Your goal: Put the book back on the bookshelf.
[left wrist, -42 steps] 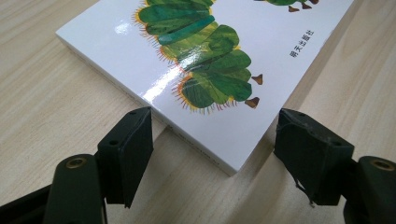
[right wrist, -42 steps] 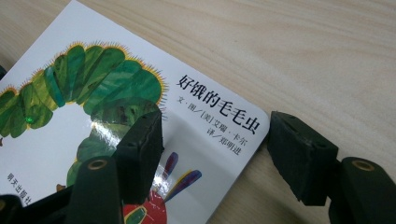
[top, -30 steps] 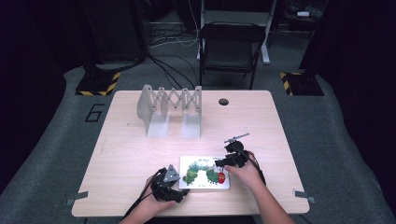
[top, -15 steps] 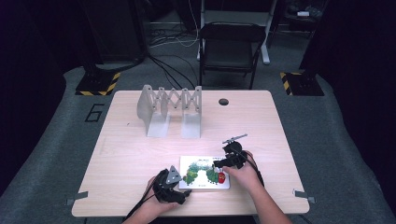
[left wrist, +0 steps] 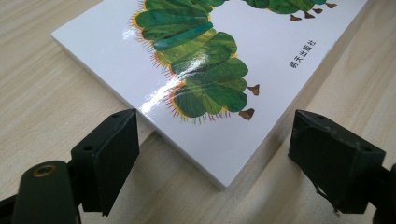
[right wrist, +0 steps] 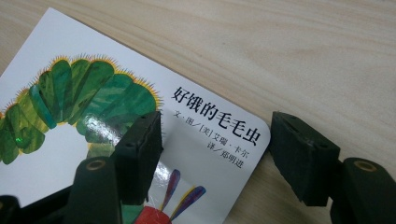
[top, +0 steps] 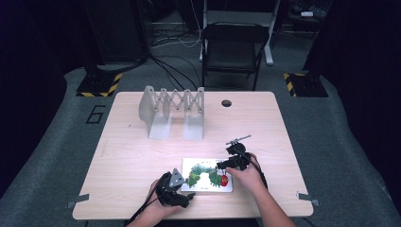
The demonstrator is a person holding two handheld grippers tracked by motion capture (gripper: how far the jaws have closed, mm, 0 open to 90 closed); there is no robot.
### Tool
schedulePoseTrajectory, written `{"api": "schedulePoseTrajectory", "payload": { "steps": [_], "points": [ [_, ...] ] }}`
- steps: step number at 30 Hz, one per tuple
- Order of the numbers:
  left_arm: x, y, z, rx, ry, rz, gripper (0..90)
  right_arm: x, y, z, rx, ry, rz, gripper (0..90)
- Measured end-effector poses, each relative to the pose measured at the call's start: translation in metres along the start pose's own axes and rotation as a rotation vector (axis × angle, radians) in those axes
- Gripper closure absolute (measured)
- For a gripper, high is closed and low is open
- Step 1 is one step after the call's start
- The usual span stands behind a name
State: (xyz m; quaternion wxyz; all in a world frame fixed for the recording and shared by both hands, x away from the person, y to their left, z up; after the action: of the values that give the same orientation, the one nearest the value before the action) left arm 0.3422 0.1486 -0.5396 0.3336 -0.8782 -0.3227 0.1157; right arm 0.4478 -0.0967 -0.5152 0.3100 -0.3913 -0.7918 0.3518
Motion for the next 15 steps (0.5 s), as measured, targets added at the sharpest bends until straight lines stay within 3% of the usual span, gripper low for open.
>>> {"api": "schedulePoseTrajectory", "payload": {
  "steps": [3,7,8,13,15],
  "points": [
    [-0.0012,0.0009,0.0002,-0.009,-0.008,0.009,14.5,0.0003,-0.0004,-0.0001,0.001,0.009,-0.001,35.6],
    [-0.0024,0.0006,0.0003,-0.004,-0.008,-0.011,14.5,0.0022,-0.0018,-0.0001,0.013,0.036,0.002,36.4],
    [-0.0025,0.0005,0.0004,-0.005,-0.011,0.002,14.6,0.0023,-0.0020,-0.0002,0.013,0.036,0.002,36.4],
    [-0.0047,0.0001,0.0003,0.001,-0.016,-0.021,14.7,0.0045,-0.0040,-0.0011,0.010,0.014,0.016,37.8],
    [-0.0049,0.0000,0.0002,0.001,-0.019,-0.010,14.7,0.0056,-0.0048,-0.0016,0.008,0.012,0.020,37.7]
  ]
}}
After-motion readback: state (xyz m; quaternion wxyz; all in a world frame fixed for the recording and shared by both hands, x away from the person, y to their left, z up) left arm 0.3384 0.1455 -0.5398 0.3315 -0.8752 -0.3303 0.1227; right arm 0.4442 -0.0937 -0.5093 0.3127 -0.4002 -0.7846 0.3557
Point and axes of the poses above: each handheld gripper's, and its own axes: y roughly forward along the jaws, z roughly out of its underside, x roughly to its left, the point moved 2 cm from there along y, roughly forward along the jaws, and after that the axes turned 4 degrees about -x, right-handed, at the moved point
